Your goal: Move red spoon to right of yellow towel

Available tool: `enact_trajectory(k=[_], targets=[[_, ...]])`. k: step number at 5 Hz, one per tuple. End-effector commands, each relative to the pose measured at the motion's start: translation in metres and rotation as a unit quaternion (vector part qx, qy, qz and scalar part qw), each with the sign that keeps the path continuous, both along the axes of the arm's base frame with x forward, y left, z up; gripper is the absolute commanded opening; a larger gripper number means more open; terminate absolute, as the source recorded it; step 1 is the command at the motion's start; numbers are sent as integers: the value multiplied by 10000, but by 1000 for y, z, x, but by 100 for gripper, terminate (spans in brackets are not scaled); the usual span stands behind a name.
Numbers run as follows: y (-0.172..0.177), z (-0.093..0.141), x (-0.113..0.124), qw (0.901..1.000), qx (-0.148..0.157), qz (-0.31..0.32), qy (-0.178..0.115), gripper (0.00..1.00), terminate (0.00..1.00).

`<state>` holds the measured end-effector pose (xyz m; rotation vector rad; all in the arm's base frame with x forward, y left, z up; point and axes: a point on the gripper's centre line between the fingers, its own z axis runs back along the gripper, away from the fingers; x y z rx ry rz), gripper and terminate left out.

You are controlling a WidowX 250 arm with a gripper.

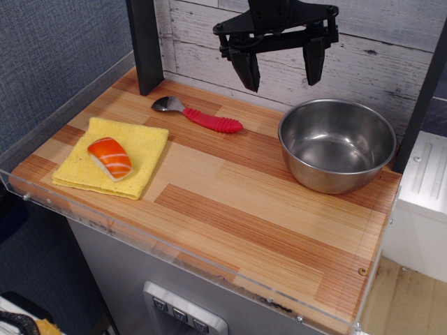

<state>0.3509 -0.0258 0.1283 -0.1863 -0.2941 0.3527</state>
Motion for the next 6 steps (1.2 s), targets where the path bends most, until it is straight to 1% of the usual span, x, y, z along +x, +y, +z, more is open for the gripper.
enact_trajectory(k=[1, 2, 3, 4, 5, 6], targets=[[0, 0, 0, 10000, 0, 0, 0, 100, 0], [23, 0, -1, 9913, -366, 1254, 192, 100, 0], [59, -7, -11, 9667, -570, 2481, 263, 100, 0], [84, -16, -20, 9255, -882, 3665, 359, 100, 0], [92, -32, -18, 8708, -1007, 4796, 397, 100, 0], [84, -42, -2, 8054, -995, 5841, 150, 100, 0]])
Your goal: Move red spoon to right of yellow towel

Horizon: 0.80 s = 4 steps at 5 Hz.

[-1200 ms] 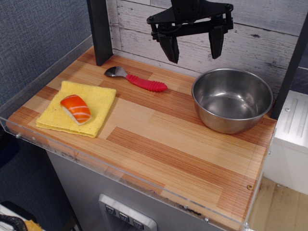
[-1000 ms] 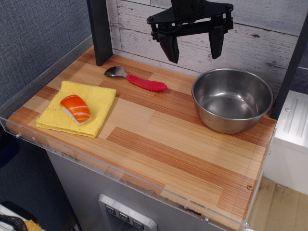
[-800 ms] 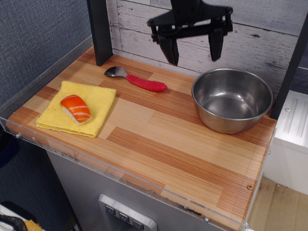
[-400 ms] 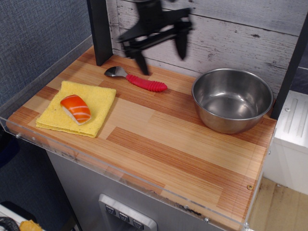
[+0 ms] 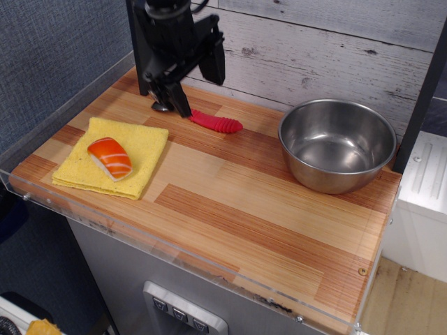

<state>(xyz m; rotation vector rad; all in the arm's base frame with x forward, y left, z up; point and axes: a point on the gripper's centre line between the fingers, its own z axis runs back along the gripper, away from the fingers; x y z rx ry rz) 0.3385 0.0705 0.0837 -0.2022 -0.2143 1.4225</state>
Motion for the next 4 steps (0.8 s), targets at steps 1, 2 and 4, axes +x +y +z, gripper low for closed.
enact_trajectory(k=[1, 2, 4], targets=[[-17, -10, 25, 9723, 330, 2307, -177, 100, 0], [-19, -25, 34, 9598, 450, 2769, -18, 100, 0], [-10, -35, 41, 9571, 429, 2867, 58, 100, 0]])
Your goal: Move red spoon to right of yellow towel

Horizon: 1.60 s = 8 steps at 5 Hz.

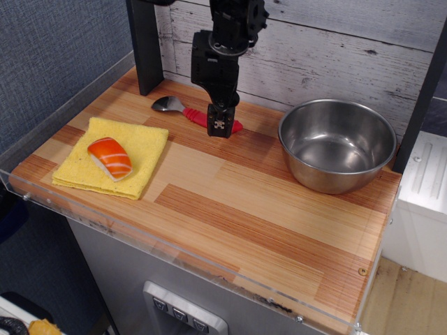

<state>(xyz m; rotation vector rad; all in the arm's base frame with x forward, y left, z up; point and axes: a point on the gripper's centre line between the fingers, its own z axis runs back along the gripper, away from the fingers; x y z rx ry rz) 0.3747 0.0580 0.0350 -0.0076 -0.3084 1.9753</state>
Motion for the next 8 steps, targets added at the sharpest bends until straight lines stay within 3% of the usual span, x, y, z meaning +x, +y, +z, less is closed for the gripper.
enact_trajectory(k=[1, 3, 4, 7, 8], targets=[[9, 10, 4, 9995, -237, -69, -181, 100, 0], [13, 5, 0, 9953, -720, -645, -22, 100, 0], [8, 0, 1, 9934, -815, -813, -24, 100, 0], [-11, -20, 11, 9897, -725, -1233, 63, 100, 0], [-12, -21, 9, 9911, -582, -1194, 112, 0, 0]])
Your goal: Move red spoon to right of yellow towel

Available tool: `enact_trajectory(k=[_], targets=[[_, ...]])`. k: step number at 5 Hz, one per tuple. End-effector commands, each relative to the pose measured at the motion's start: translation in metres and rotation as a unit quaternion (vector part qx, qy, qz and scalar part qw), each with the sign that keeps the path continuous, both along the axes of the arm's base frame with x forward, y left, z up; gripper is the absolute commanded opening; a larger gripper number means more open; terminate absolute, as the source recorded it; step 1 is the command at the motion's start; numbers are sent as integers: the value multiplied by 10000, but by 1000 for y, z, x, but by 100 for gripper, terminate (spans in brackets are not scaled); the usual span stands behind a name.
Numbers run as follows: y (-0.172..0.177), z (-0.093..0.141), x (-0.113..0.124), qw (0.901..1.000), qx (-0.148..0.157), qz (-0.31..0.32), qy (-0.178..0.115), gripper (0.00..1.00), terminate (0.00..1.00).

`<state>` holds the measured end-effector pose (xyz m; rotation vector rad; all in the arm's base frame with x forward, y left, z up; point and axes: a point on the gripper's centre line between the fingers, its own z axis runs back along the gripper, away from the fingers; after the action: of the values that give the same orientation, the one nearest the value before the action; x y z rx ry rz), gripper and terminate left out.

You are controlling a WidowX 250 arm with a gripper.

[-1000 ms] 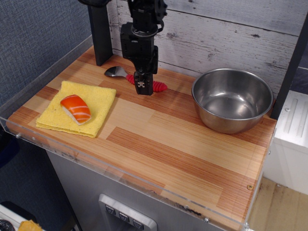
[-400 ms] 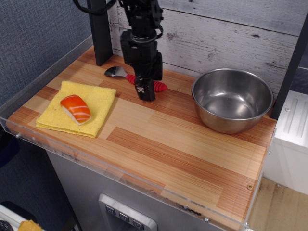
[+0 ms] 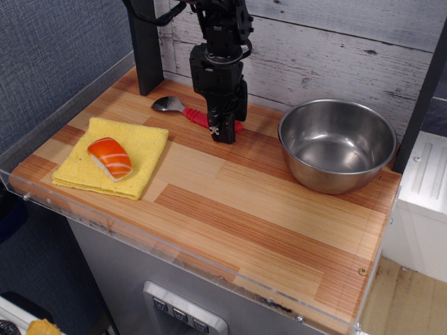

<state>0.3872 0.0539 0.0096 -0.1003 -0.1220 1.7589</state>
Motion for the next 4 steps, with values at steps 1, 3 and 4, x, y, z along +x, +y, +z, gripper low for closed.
enact_trajectory(k=[1, 3, 4], targets=[[-8, 2, -4, 9997, 142, -70, -173, 0, 0], [-10, 20, -6, 9992, 75, -255, -308, 0, 0], [-11, 38, -7, 9987, 137, -232, -433, 0, 0]])
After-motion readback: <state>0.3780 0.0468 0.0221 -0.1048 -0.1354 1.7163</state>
